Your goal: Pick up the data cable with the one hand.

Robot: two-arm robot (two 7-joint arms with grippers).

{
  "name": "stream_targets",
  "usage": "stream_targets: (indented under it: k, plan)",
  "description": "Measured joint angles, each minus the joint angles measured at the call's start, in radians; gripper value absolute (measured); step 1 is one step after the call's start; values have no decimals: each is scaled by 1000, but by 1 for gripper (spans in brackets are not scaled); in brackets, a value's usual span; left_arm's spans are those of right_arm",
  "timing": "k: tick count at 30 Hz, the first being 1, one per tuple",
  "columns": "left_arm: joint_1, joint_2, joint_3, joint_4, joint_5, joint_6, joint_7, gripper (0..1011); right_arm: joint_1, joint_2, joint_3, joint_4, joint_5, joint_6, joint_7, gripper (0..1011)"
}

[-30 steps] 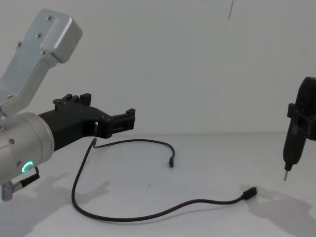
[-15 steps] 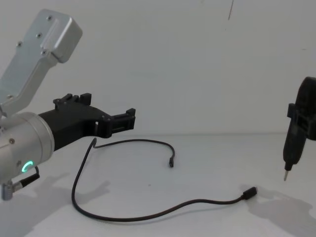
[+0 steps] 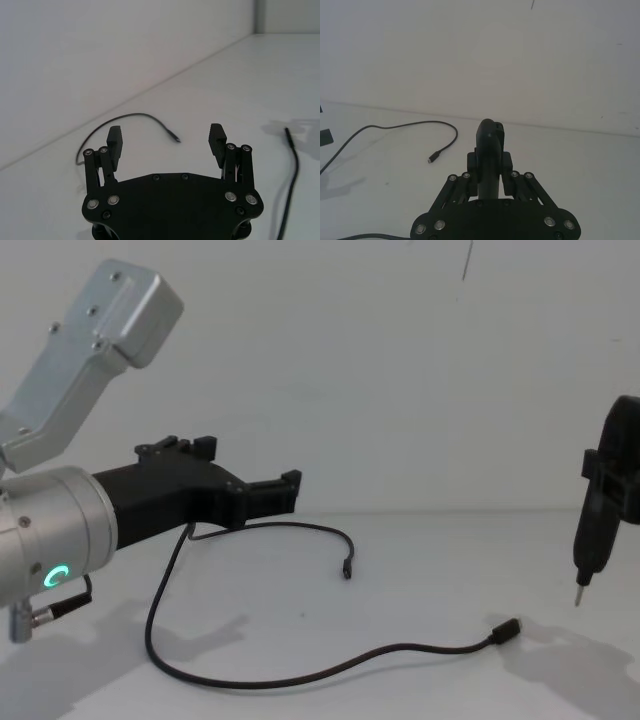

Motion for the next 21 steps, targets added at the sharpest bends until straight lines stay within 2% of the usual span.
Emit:
stream_targets:
  k: [9,21]
  plan:
    - [-28,26,12,8,-42,22,-116,1001,0,0,0,0,0,0,0,263]
    - [-97,63,40,45,-113,76,-322,1001,0,0,0,0,0,0,0,263]
